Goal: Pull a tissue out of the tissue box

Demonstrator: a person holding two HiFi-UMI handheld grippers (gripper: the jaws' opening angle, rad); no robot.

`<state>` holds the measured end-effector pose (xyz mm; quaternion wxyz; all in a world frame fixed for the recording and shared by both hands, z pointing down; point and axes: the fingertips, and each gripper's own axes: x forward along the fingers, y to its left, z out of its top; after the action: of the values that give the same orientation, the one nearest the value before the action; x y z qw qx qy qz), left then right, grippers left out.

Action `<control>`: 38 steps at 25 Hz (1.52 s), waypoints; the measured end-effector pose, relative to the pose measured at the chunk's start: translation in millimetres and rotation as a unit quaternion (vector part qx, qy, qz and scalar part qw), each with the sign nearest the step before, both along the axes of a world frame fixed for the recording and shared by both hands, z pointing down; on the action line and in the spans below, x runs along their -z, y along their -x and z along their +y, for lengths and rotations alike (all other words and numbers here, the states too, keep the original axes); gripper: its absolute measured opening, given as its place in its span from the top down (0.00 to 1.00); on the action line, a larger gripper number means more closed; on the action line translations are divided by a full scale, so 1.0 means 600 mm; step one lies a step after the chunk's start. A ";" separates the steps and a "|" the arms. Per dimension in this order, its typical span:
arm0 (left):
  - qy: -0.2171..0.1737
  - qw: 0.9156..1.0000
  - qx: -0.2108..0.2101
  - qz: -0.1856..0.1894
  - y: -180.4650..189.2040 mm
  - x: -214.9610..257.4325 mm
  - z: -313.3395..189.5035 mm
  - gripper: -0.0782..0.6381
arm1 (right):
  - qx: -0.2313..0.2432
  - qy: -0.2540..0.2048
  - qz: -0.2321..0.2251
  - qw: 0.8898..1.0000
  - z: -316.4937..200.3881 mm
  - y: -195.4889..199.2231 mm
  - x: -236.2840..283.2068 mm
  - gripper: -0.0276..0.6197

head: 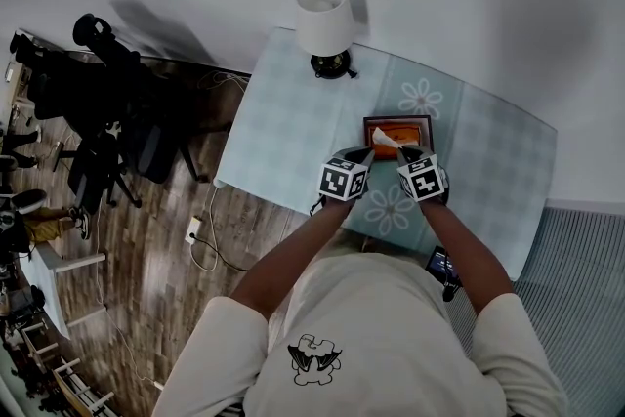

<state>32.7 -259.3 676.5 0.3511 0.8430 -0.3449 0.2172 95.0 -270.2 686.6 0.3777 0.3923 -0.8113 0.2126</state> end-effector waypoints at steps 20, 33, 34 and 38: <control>-0.107 0.994 -0.012 0.035 0.003 0.165 0.047 0.88 | -0.048 -0.094 -0.149 0.983 0.084 -0.021 0.224 0.93; -0.175 0.981 -0.018 0.081 -0.010 0.305 0.121 0.88 | -0.093 -0.154 -0.259 0.949 0.173 -0.045 0.364 0.93; -0.178 0.980 -0.018 0.085 -0.010 0.316 0.126 0.88 | -0.096 -0.156 -0.267 0.946 0.179 -0.047 0.373 0.93; -0.199 0.976 -0.019 0.089 -0.005 0.350 0.146 0.88 | -0.097 -0.172 -0.279 0.940 0.199 -0.052 0.409 0.93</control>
<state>35.7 -172.0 466.6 0.2013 0.9184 -0.3323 0.0750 126.0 -150.5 441.5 0.0403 0.4531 -0.8663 0.2067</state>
